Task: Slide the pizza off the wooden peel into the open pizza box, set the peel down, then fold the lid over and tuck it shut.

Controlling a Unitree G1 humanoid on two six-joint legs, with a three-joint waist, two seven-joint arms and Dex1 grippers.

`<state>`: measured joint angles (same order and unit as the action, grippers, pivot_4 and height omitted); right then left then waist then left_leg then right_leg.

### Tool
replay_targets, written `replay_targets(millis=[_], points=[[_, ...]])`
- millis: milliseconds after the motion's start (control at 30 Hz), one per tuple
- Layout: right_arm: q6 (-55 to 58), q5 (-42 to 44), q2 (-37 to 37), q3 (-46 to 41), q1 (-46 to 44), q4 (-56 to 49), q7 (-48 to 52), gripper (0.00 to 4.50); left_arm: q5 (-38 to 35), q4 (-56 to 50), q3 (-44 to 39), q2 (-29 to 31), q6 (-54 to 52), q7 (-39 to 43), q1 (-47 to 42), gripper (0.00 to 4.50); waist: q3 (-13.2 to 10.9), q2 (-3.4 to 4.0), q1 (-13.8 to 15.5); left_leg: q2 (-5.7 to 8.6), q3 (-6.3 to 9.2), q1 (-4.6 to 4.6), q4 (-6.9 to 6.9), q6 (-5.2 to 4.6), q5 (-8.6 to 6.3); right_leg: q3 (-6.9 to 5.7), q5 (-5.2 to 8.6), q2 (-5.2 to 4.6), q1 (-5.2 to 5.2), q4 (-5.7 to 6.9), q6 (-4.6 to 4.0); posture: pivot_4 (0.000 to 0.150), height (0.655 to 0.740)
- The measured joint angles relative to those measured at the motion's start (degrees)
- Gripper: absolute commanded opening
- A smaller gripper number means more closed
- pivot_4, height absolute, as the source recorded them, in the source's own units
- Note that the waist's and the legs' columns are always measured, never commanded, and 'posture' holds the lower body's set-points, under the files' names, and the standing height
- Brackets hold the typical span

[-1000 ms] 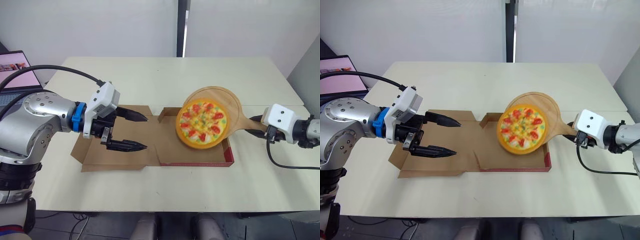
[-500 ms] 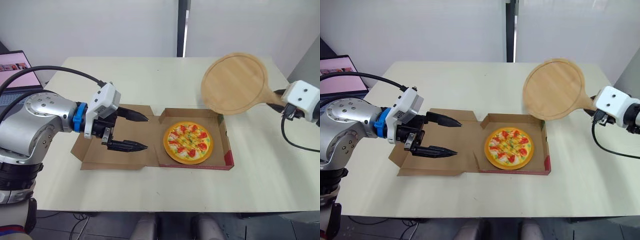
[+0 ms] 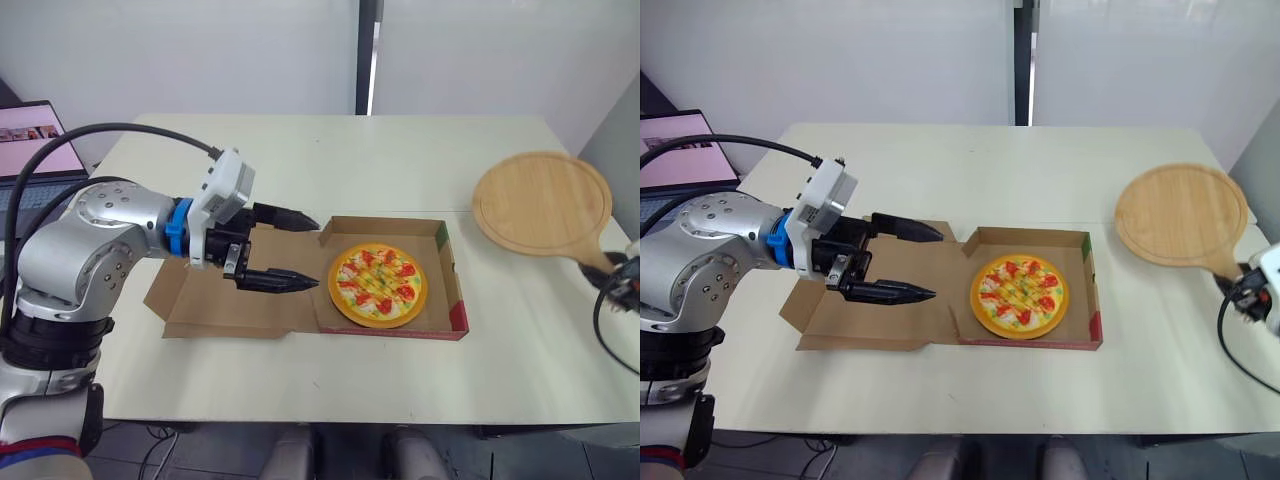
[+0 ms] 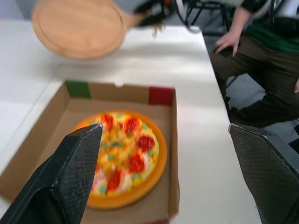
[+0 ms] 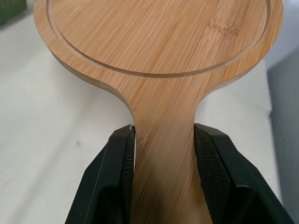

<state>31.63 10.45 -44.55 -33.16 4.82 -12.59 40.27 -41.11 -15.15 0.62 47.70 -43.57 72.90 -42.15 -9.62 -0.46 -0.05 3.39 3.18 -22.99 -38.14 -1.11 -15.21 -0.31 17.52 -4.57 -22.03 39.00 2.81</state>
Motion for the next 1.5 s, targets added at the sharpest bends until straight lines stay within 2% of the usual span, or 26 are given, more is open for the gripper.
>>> replay_targets(millis=[233, 533, 833, 1100, 1300, 1500], points=[[11.0, 3.5, 6.7, -2.3, 3.8, -8.5, -6.5, 1.62, -0.6, -0.1, 2.0, -6.3, -1.5, -3.9, -4.4, 4.5, 0.0, 0.01, -0.1, -0.02, -0.02, 0.04, 0.04, 0.07, 0.04, 0.01, 0.0, 0.07, 0.0, 0.0, 0.0, 0.15, 0.7281], [17.0, 4.4, 9.2, -2.1, 5.3, -10.0, -11.9, 1.62, 0.3, -0.1, 5.0, -8.3, -2.2, -5.2, -4.9, 4.5, 0.0, 0.02, -0.1, 0.0, -0.03, 0.06, 0.03, 0.08, 0.05, 0.2, 0.0, 0.1, 0.0, -0.01, 0.0, 0.15, 0.7281], [20.2, 6.7, 8.8, -2.4, 5.3, -9.8, -13.3, 4.47, 1.4, -0.1, 5.2, -7.6, -2.0, -5.2, -4.6, 4.5, 0.0, 0.02, -0.1, 0.0, -0.05, 0.07, 0.03, 0.04, 0.02, 0.25, 0.0, 0.15, 0.01, -0.01, 0.0, 0.15, 0.7281], [17.2, 12.3, 2.5, -6.4, 7.0, -11.6, -4.7, 4.47, 2.1, -0.3, 3.3, -4.7, -1.4, -6.0, -1.2, 4.5, 0.0, 0.0, -0.1, -0.08, -0.06, 0.1, 0.04, -0.05, -0.03, 0.26, 0.0, 0.2, 0.03, -0.04, 0.0, 0.15, 0.7281], [15.2, 15.6, 0.1, -4.0, 2.2, -12.4, -1.9, 4.47, 2.0, -1.6, 0.7, -2.8, -1.0, -7.6, 2.3, 4.5, 0.0, -0.01, -0.1, -0.08, -0.06, 0.09, 0.03, -0.03, -0.02, 0.28, 0.0, 0.18, 0.04, -0.04, 0.0, 0.15, 0.7281], [14.7, 17.8, -5.5, -0.6, -4.4, -10.9, 1.5, 4.47, 0.7, -5.5, -6.4, 0.3, -2.5, -12.1, 9.5, 4.5, 0.0, -0.02, -0.1, -0.09, -0.05, 0.1, 0.04, -0.04, -0.02, 0.28, 0.0, 0.14, 0.03, -0.06, 0.0, 0.15, 0.7281]])
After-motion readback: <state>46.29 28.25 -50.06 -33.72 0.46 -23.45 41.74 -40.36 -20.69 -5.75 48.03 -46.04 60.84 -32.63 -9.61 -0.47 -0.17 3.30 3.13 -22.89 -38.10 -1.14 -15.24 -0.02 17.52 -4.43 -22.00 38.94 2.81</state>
